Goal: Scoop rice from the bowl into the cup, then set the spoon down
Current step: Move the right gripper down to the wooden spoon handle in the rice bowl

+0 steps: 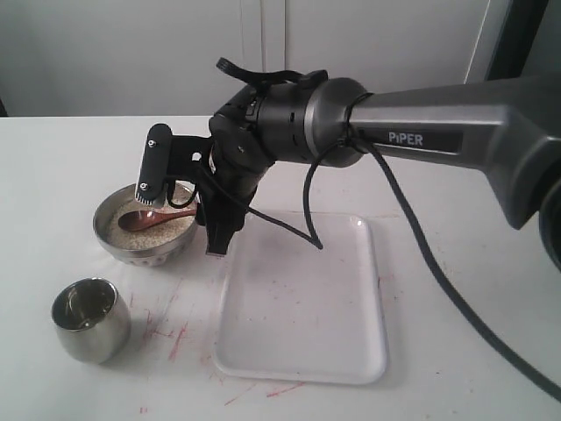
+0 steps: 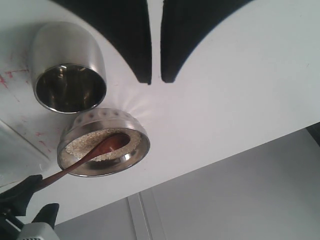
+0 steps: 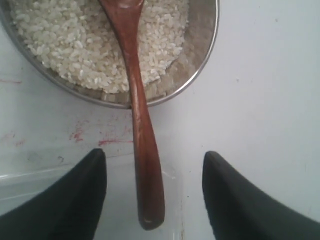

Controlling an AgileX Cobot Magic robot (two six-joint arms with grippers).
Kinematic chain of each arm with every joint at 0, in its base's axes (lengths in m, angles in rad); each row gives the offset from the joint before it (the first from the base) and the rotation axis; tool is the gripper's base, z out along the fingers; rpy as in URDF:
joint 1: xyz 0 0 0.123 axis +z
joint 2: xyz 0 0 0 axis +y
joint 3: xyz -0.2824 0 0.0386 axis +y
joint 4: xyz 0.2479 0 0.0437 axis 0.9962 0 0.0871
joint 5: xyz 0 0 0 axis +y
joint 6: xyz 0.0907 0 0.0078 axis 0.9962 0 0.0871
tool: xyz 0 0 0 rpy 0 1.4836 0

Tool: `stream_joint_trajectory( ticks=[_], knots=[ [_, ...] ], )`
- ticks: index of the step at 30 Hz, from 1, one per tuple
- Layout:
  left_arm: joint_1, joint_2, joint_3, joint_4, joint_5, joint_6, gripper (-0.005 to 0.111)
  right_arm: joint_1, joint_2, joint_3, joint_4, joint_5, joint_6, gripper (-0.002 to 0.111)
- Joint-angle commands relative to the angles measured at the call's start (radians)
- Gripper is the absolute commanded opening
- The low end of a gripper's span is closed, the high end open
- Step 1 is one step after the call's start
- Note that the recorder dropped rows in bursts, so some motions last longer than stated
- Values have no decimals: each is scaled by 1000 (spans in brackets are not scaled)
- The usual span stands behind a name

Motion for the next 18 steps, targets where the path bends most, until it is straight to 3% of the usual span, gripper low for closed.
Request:
stream_joint_trajectory(
  ticks=[1,18],
  knots=[
    [-3,-1,-3,-7,-6,-1,14,-1,-3,-29,8,74,6,52],
    [-3,-1,-3,-7,-6,-1,14,-1,61,-31,23,32,-3,52]
  ],
)
